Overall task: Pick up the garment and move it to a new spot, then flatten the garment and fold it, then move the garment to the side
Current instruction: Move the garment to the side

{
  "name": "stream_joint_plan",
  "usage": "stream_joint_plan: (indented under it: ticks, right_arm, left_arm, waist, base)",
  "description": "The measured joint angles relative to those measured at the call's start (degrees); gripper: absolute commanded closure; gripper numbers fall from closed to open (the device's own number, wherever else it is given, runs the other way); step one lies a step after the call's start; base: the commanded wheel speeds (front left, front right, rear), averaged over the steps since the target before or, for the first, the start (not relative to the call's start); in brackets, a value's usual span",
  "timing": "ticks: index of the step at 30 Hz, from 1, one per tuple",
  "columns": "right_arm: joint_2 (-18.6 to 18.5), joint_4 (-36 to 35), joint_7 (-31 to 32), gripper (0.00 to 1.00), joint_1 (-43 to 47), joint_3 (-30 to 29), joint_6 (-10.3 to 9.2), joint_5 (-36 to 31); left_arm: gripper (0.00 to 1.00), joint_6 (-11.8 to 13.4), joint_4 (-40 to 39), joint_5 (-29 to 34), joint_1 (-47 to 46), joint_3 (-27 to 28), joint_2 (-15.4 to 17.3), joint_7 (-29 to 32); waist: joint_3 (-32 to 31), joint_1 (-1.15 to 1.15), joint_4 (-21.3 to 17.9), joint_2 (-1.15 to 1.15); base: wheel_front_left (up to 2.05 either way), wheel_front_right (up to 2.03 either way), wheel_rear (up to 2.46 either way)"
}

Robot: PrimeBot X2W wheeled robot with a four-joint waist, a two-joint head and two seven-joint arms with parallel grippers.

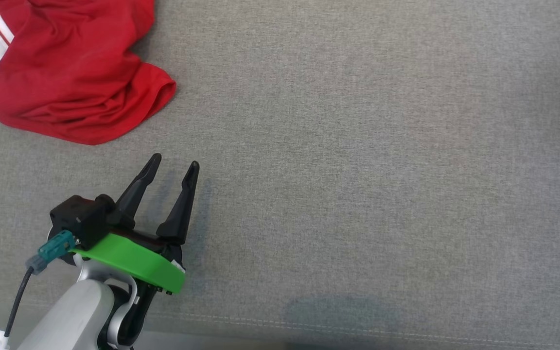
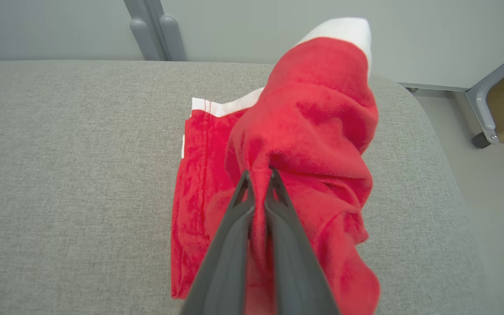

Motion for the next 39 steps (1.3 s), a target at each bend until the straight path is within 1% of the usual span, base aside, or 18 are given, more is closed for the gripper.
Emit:
stream_joint_plan:
  ticks: [5,7,11,14,17,19,24,25,29,34,37,38,39]
  right_arm:
    - [2.15,-1.48,-0.93,1.00,-0.91,-0.21,0.27,1.77]
    - [3.19,-2.16,-1.10,1.00,-0.97,-0.02,0.90,2.61]
    - [4.15,-3.55,-1.08,1.00,-1.44,1.20,2.79,3.64]
    - [6.17,-4.83,-0.12,1.00,-1.99,1.75,4.14,6.31]
    - [8.31,-6.32,0.90,1.00,-2.97,1.83,4.82,9.10]
    - [8.94,-7.27,1.66,1.00,-3.96,1.60,5.21,10.80]
    - [10.55,-8.48,4.11,1.00,-5.72,0.51,5.09,14.57]
    - [10.31,-7.87,5.41,1.00,-5.45,0.49,4.48,15.15]
    - [8.46,-5.92,7.12,1.00,-3.98,-0.01,3.04,14.96]
    - [7.00,-4.11,9.60,1.00,-2.49,-0.11,2.03,14.68]
    - [5.34,-3.25,11.32,1.00,-1.44,-0.04,1.49,13.74]
    - [4.38,-2.85,11.74,1.00,-1.19,0.13,1.45,12.68]
    - [3.27,-2.60,12.28,1.00,-0.84,0.32,0.99,11.57]
  left_arm:
    - [0.00,-0.51,1.27,0.00,-0.01,-0.54,-0.20,0.00]
    - [0.00,-0.74,1.71,0.00,-0.01,-0.69,-0.37,0.00]
    - [0.00,-0.75,2.96,-0.01,-0.01,-0.71,-0.56,-0.02]
    - [0.00,-0.81,3.68,-0.04,-0.01,-0.86,-0.71,-0.03]
    - [0.00,-1.07,4.28,-0.10,-0.01,-0.98,-0.88,-0.09]
    - [0.00,-1.24,4.65,-0.11,0.00,-1.20,-1.03,-0.10]
    - [0.00,-1.23,4.70,-0.16,0.05,-1.02,-1.05,-0.10]
    - [0.00,-1.23,4.58,-0.16,0.05,-1.15,-1.07,-0.10]
    - [0.00,-1.22,4.58,-0.16,0.05,-1.08,-1.01,-0.10]
    - [0.00,-1.18,4.80,-0.16,0.08,-0.19,-0.19,-0.33]
    - [0.00,-1.15,4.80,-0.16,0.10,-0.01,0.01,-0.35]
    - [0.00,-1.15,4.78,-0.16,0.10,-0.02,0.14,-0.35]
    - [0.00,-1.14,4.72,-0.15,0.10,-0.02,0.32,-0.34]
  waist:
    - [-0.64,0.00,-0.90,0.00]
    - [-1.12,0.00,-1.04,0.00]
    - [-2.30,0.00,-1.30,0.00]
    - [-3.35,0.00,-1.46,0.00]
    - [-4.41,0.00,-1.60,0.00]
    - [-5.01,0.00,-1.63,0.00]
    - [-5.15,0.00,-1.52,0.00]
    - [-4.80,0.00,-1.44,0.00]
    - [-3.97,0.00,-1.15,0.00]
    - [-3.12,0.00,-1.41,0.00]
    - [-3.02,0.00,-2.07,0.00]
    - [-2.99,0.00,-2.34,0.00]
    - [-2.96,0.00,-2.62,0.00]
  base:
    - [0.00,0.00,0.00]
    - [0.00,0.00,0.00]
    - [0.00,0.00,0.00]
    - [0.00,0.00,0.00]
    - [0.00,0.00,0.00]
    - [0.00,0.00,0.00]
    - [0.00,0.00,0.00]
    - [0.00,0.00,0.00]
    - [0.00,0.00,0.00]
    - [0.00,0.00,0.00]
    - [0.00,0.00,0.00]
    - [0.00,0.00,0.00]
    - [0.00,0.00,0.00]
